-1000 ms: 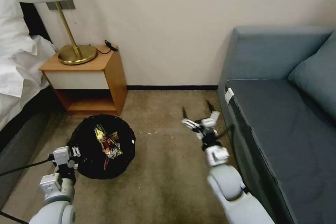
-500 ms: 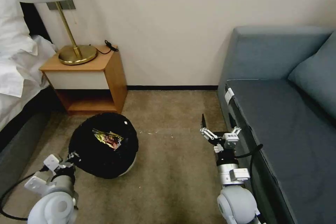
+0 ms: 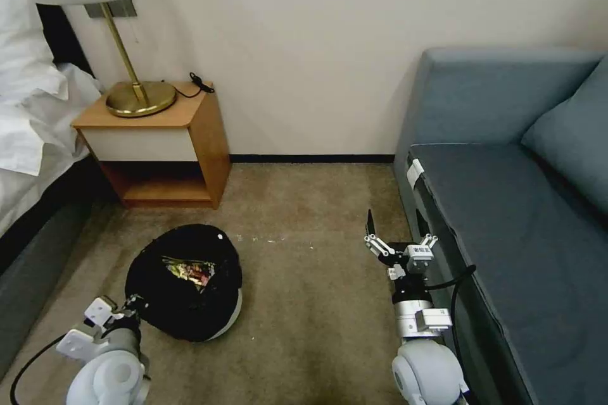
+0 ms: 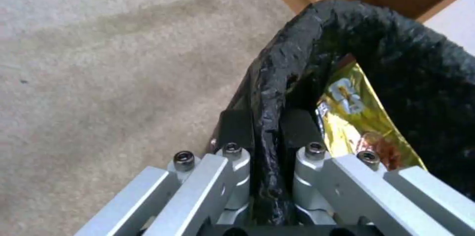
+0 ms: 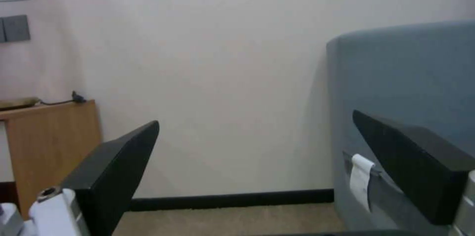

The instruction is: Pick up the trash bin, then pick up the garbage on the floor and place it into the trash bin.

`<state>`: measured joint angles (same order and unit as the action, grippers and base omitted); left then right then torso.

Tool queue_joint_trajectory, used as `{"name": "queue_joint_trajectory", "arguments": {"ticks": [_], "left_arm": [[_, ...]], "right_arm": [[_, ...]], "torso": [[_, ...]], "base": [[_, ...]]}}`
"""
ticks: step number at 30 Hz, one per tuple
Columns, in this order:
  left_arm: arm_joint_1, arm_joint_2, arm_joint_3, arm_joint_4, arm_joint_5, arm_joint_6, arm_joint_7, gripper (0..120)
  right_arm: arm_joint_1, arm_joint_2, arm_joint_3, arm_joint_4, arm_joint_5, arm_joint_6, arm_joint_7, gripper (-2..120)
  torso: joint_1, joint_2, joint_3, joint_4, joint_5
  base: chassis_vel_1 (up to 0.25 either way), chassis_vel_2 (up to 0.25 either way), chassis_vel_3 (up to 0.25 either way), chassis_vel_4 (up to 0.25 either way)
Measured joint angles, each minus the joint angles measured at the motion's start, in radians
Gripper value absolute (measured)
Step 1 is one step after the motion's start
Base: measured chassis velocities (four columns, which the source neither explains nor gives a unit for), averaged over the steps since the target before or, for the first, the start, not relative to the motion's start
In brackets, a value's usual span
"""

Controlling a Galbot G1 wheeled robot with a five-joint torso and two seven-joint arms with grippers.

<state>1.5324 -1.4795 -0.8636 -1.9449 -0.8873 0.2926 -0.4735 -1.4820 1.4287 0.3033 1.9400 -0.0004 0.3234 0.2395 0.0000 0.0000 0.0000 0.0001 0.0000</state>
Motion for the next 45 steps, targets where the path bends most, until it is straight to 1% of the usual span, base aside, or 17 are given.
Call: {"name": "queue_joint_trajectory", "arguments": {"ticks": [4,6,8,16,17,19,20,22,23,24,25,26,29,34,36,41,45], "left_arm": [[0.002,0.000,0.010,-0.006,0.046,-0.011,0.005,24],[0.003,0.000,0.010,-0.007,0.048,-0.011,0.005,26],[0.014,0.001,0.011,-0.023,0.056,-0.010,-0.001,39],[0.059,0.007,0.011,-0.104,0.098,-0.010,-0.043,65],[0.068,0.011,0.011,-0.120,0.133,-0.038,-0.020,69],[0.083,0.020,0.011,-0.137,0.224,-0.127,0.083,79],[0.083,0.020,0.011,-0.137,0.224,-0.127,0.083,79],[0.092,0.030,0.012,-0.142,0.278,-0.208,0.195,88],[0.103,0.043,0.018,-0.153,0.308,-0.277,0.325,93],[0.109,0.051,0.022,-0.160,0.323,-0.305,0.381,95],[0.109,0.051,0.022,-0.160,0.323,-0.305,0.381,95],[0.113,0.056,0.025,-0.165,0.337,-0.324,0.417,98],[0.126,0.079,0.046,-0.174,0.473,-0.450,0.571,100],[0.133,0.057,0.059,-0.184,0.588,-0.521,0.632,100],[0.140,0.023,0.066,-0.195,0.635,-0.543,0.634,100],[0.142,-0.024,0.069,-0.213,0.657,-0.577,0.612,100],[0.140,-0.038,0.068,-0.207,0.657,-0.588,0.627,100]], "right_arm": [[-0.004,0.001,-0.009,-0.004,0.001,0.003,0.005,100],[-0.005,0.001,-0.010,-0.004,0.001,0.003,0.005,100],[-0.009,0.002,-0.018,0.000,-0.008,0.004,0.020,100],[-0.009,0.006,-0.023,0.000,-0.042,0.019,0.030,100],[-0.009,0.006,-0.023,0.000,-0.036,0.018,0.031,100],[-0.013,0.002,-0.021,0.005,-0.028,0.018,0.026,100],[-0.013,0.002,-0.021,0.005,-0.028,0.018,0.026,100],[-0.023,-0.005,-0.011,0.020,-0.027,0.010,0.008,100],[-0.034,-0.016,0.003,0.036,-0.026,0.003,-0.015,100],[-0.039,-0.026,0.010,0.045,-0.024,-0.004,-0.024,100],[-0.039,-0.026,0.010,0.045,-0.024,-0.004,-0.024,100],[-0.042,-0.036,0.015,0.052,-0.020,-0.010,-0.028,100],[-0.050,-0.111,0.070,0.073,0.007,-0.024,-0.022,100],[-0.081,-0.120,0.125,0.069,0.013,0.037,-0.017,100],[-0.103,-0.074,0.145,0.055,-0.004,0.104,-0.001,100],[-0.096,0.017,0.279,0.013,-0.113,0.205,-0.009,100],[-0.102,0.029,0.365,0.009,-0.118,0.216,-0.040,100]], "torso": [[0.000,0.000,0.000,-0.0001,0.0001],[0.000,0.000,0.000,0.0000,0.0001],[0.000,0.000,0.000,-0.0001,0.0001],[0.000,0.000,0.000,0.0000,0.0000],[0.000,0.000,0.000,-0.0001,0.0001],[0.000,0.000,0.000,0.0001,0.0002],[0.000,0.000,0.000,0.0001,0.0002],[0.000,0.000,0.000,0.0001,0.0001],[0.000,0.000,0.000,-0.0001,0.0001],[0.000,0.000,0.000,-0.0002,0.0001],[0.000,0.000,0.000,-0.0002,0.0001],[0.000,0.000,0.000,-0.0002,0.0003],[0.000,0.000,0.000,0.0000,0.0000],[0.000,0.000,0.000,-0.0003,0.0000],[0.000,0.000,0.000,-0.0001,0.0003],[0.000,0.000,0.000,0.0000,0.0006],[0.000,0.000,0.000,-0.0001,0.0003]], "base": [[0.000,0.000,0.000,0.000],[0.000,0.000,0.000,0.000],[0.000,0.000,0.000,0.000],[0.000,0.000,0.000,0.000],[0.000,0.000,0.000,0.000],[0.000,0.000,0.000,0.000],[0.000,0.000,0.000,0.000],[0.000,0.000,0.000,0.000],[0.000,0.000,0.000,0.000],[0.000,0.000,0.000,0.000],[0.000,0.000,0.000,0.000],[0.000,0.000,0.000,0.000],[0.000,0.000,0.000,0.000],[0.000,0.000,0.000,0.000],[0.000,0.000,0.000,0.000],[0.000,0.000,0.000,0.000],[0.000,0.000,0.000,0.000]]}}
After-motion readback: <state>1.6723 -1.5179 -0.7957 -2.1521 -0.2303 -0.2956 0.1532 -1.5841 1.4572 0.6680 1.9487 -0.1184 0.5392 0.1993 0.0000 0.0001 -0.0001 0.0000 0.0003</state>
